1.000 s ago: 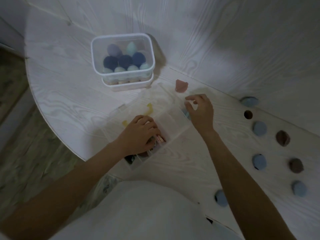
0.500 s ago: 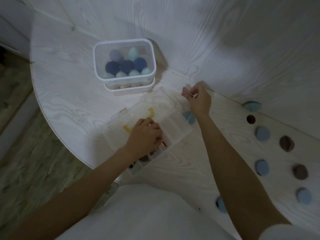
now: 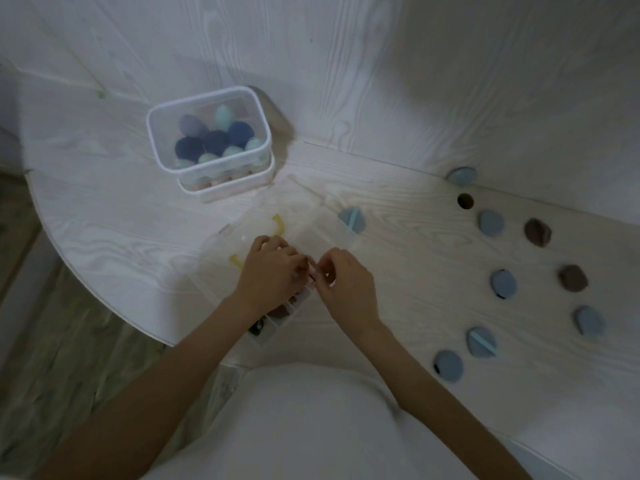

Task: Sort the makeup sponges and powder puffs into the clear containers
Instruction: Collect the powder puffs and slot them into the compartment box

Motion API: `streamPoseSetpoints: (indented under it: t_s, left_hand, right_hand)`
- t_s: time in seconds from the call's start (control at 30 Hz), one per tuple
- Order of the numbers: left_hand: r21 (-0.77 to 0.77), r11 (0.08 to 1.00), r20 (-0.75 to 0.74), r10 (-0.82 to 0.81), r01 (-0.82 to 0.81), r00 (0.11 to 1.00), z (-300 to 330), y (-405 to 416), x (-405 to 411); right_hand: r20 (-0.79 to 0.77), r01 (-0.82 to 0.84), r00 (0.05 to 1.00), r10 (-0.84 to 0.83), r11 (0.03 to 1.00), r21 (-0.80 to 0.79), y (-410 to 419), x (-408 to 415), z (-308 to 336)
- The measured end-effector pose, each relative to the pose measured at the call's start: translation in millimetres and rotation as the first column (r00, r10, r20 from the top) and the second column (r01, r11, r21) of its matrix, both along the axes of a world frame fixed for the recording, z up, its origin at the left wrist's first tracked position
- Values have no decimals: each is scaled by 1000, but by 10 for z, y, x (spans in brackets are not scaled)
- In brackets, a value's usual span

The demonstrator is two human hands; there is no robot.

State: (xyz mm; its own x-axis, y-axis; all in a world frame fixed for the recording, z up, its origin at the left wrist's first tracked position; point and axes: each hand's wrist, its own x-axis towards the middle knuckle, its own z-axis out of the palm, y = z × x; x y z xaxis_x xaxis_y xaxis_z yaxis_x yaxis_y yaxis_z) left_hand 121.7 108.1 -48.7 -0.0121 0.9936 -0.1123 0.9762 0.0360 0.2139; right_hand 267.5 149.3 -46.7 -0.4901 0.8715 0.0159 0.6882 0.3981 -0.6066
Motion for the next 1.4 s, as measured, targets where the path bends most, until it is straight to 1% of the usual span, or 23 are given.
streamPoseSetpoints:
  t_s: [0.13, 0.23, 0.33, 0.47, 0.63, 0.7, 0.77, 0.9, 1.03, 1.13, 1.27, 1.33, 1.4]
  left_hand:
    - [54, 998, 31, -13, 11, 999, -7, -123, -20]
    - [87, 996, 44, -4, 1, 999, -31, -179, -33]
    - [121, 993, 58, 2, -9, 998, -51, -218, -19]
    - [157, 987, 71, 2, -13, 997, -67, -239, -28]
    - [162, 987, 65, -5, -6, 998, -72, -232, -45]
    - [156, 988, 62, -4, -6, 998, -70, -231, -51]
    - [153, 988, 51, -3, -4, 999, -82, -227, -56]
    - [142, 990, 39, -8, 2, 999, -112, -233, -68]
    - [188, 982, 62, -10, -1, 998, -127, -251, -70]
    - [205, 979, 48, -13, 3, 999, -146, -242, -76]
    - [225, 974, 48, -14, 3, 999, -168, -233, -70]
    - [235, 972, 56, -13, 0, 998, -177, -226, -71]
    - [229, 973, 68, -10, -6, 998, -183, -221, -75]
  right_hand:
    - [146, -77, 988, 51, 981, 181, 16, -121, -143]
    - [255, -162, 964, 73, 923, 348, 51, -127, -153]
    - [283, -211, 955, 92, 881, 424, 69, -74, -148]
    - [269, -219, 957, 107, 875, 432, 76, -144, -157]
    - [262, -202, 961, 89, 872, 445, 139, -155, -136]
    - [239, -234, 961, 137, 864, 446, 139, -123, -127]
    - [249, -293, 948, 198, 850, 438, 145, -122, -133]
    - [297, -306, 934, 196, 868, 391, 157, -147, -135]
    - [295, -334, 928, 227, 856, 393, 169, -124, -90]
    - [322, -365, 912, 255, 863, 350, 217, -176, -92]
    - [425, -425, 854, 300, 873, 239, 313, -283, -126]
    - [440, -438, 840, 319, 877, 200, 336, -284, -141]
    - [434, -436, 841, 322, 879, 194, 329, -277, -144]
